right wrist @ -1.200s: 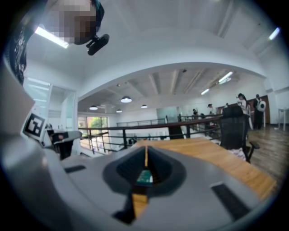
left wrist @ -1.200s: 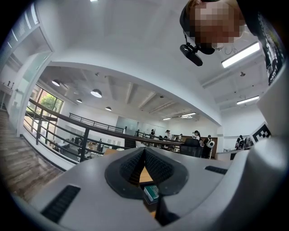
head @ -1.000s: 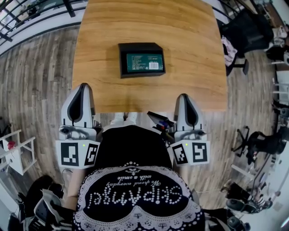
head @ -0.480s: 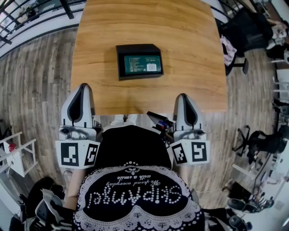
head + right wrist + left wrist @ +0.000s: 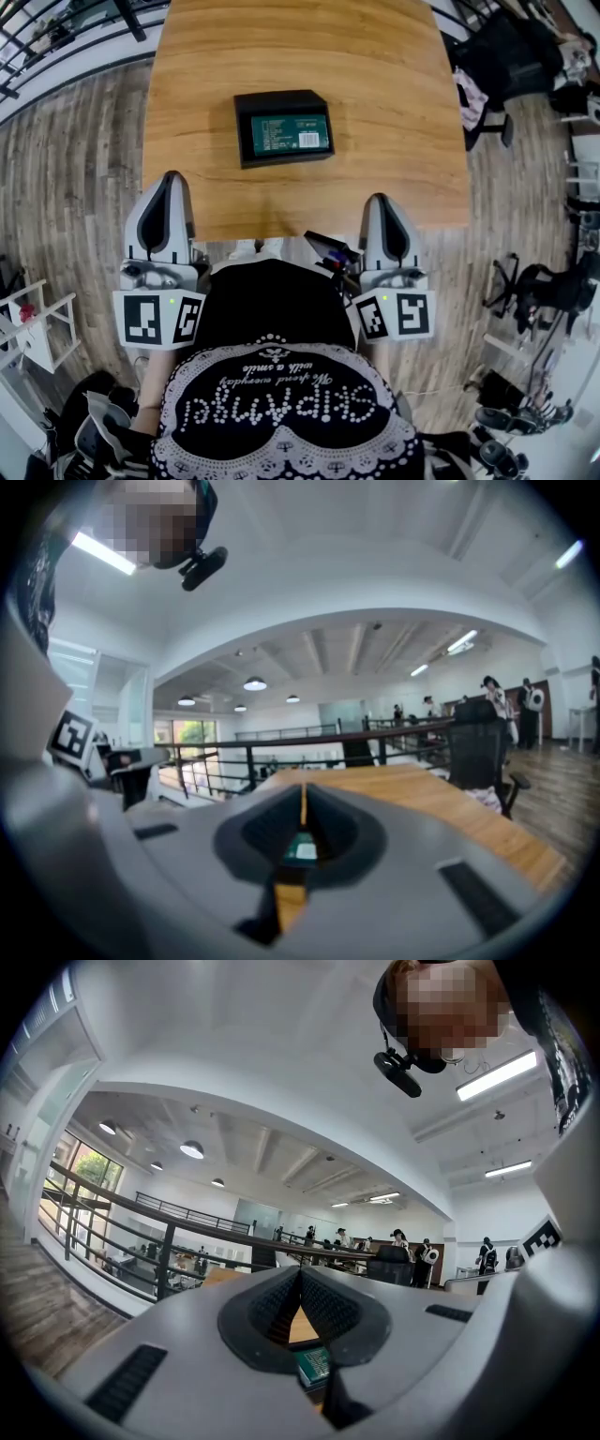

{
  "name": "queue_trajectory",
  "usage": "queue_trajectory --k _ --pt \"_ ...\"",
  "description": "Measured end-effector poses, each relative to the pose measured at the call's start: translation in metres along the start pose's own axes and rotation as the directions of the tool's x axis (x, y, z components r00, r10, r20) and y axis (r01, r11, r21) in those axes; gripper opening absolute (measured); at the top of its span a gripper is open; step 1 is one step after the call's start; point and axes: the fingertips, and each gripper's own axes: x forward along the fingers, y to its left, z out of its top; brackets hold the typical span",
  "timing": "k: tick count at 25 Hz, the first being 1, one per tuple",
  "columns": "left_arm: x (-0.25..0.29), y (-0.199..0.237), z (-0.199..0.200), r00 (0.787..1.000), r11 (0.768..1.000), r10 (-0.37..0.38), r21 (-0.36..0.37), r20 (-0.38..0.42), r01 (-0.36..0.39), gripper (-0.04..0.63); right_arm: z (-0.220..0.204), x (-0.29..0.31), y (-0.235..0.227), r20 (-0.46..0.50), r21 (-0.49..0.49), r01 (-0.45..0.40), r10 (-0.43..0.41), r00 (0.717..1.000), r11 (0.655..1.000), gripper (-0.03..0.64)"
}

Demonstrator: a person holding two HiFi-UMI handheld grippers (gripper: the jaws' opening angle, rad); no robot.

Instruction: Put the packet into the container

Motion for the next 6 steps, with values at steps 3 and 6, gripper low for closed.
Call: queue_trajectory --k 3,6 --pt "0.0017 -0.0014 0.0007 1.000 1.000 -0.006 0.000 -0.002 0.006 0.028 0.0004 -0.0016 -0.0022 -0.002 0.001 0.008 -0.008 1.000 1.000 0.037" --pt "0.0026 -0.0029 0.0013 1.000 1.000 -0.011 0.000 -0.002 0.011 0.028 0.0014 -0.0034 -0.0044 -0.001 0.002 0.015 -0.015 1.000 1.000 0.037"
